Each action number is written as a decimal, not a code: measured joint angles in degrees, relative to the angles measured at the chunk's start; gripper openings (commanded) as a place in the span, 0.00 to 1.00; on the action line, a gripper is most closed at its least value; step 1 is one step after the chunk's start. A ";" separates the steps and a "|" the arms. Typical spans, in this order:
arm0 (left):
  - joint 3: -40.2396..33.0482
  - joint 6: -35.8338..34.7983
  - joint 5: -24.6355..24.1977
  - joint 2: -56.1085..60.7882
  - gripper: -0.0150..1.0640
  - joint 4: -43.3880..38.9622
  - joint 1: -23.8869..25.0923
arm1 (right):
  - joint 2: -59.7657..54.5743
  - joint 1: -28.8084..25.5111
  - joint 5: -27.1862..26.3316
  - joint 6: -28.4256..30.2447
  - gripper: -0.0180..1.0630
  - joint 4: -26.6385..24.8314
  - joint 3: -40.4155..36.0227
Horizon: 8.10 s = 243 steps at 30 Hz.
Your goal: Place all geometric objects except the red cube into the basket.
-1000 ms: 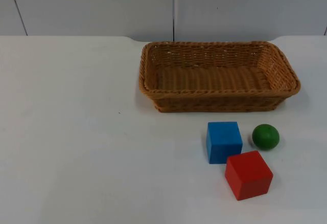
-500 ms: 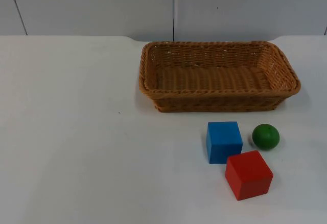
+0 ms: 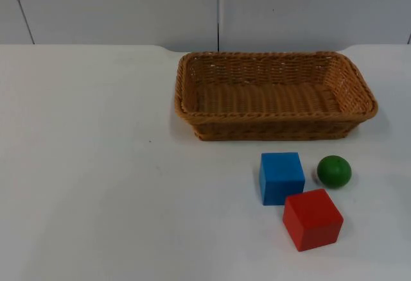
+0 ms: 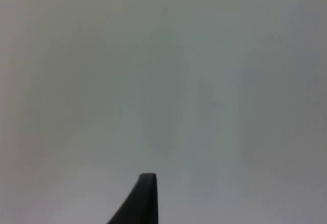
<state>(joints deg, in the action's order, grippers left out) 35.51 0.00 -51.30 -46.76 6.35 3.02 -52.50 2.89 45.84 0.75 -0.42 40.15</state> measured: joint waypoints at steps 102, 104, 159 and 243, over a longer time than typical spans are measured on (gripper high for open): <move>65.55 -46.53 1.46 -88.21 0.88 -16.81 -51.43 | 0.00 0.00 -3.41 0.14 0.99 0.00 0.00; 65.55 -46.53 1.43 -88.21 0.88 -17.44 -51.41 | 0.00 0.00 -3.41 0.14 0.99 0.00 0.00; 65.67 -20.03 -1.35 -70.25 0.01 -14.81 -41.35 | 0.00 0.00 -3.41 0.02 0.99 0.00 0.00; 18.52 -12.42 5.67 -34.03 0.99 -5.97 -19.91 | 0.00 0.00 -3.78 0.00 0.99 0.00 0.00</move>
<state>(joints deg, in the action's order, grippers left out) 54.03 -12.42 -45.63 -80.79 0.38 -16.89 -52.50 2.89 42.05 0.75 -0.42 40.15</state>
